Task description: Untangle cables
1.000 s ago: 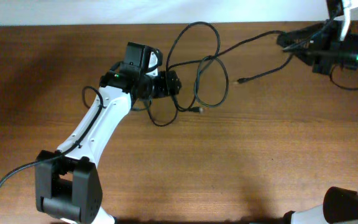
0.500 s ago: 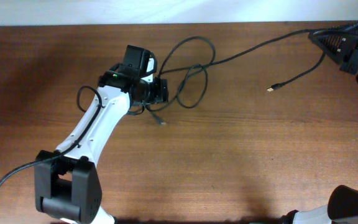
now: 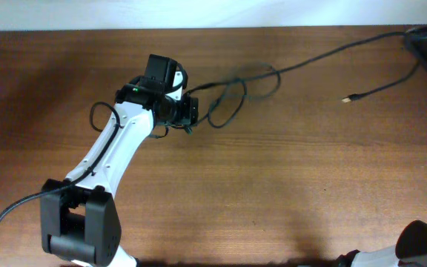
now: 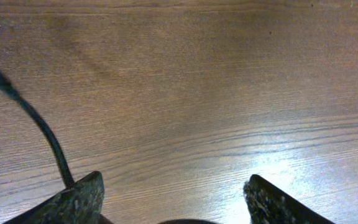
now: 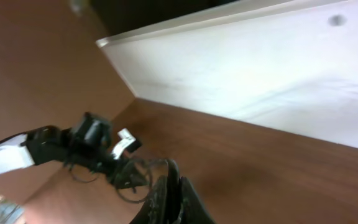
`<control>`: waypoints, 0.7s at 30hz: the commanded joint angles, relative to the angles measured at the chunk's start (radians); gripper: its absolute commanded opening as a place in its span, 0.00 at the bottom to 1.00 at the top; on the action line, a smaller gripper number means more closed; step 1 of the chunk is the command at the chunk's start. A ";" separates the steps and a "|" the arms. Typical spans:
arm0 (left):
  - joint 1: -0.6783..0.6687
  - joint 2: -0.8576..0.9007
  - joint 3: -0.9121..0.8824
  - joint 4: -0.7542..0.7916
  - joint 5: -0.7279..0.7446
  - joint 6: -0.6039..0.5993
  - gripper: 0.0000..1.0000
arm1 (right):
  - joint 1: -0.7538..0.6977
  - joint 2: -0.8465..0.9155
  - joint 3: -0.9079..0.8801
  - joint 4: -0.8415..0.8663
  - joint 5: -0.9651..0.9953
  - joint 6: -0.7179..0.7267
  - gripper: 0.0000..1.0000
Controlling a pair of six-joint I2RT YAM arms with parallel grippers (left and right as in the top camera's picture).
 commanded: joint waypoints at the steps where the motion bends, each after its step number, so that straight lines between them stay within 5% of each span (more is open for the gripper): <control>1: 0.015 0.009 -0.001 -0.012 -0.034 0.038 0.75 | -0.094 -0.028 0.025 0.008 -0.026 -0.002 0.04; 7: 0.015 0.009 -0.001 -0.013 -0.054 0.037 0.80 | -0.170 -0.028 0.025 0.008 -0.033 -0.001 0.04; 21: 0.035 0.009 -0.001 -0.064 -0.121 0.037 0.75 | -0.316 -0.028 0.025 0.020 -0.025 0.016 0.04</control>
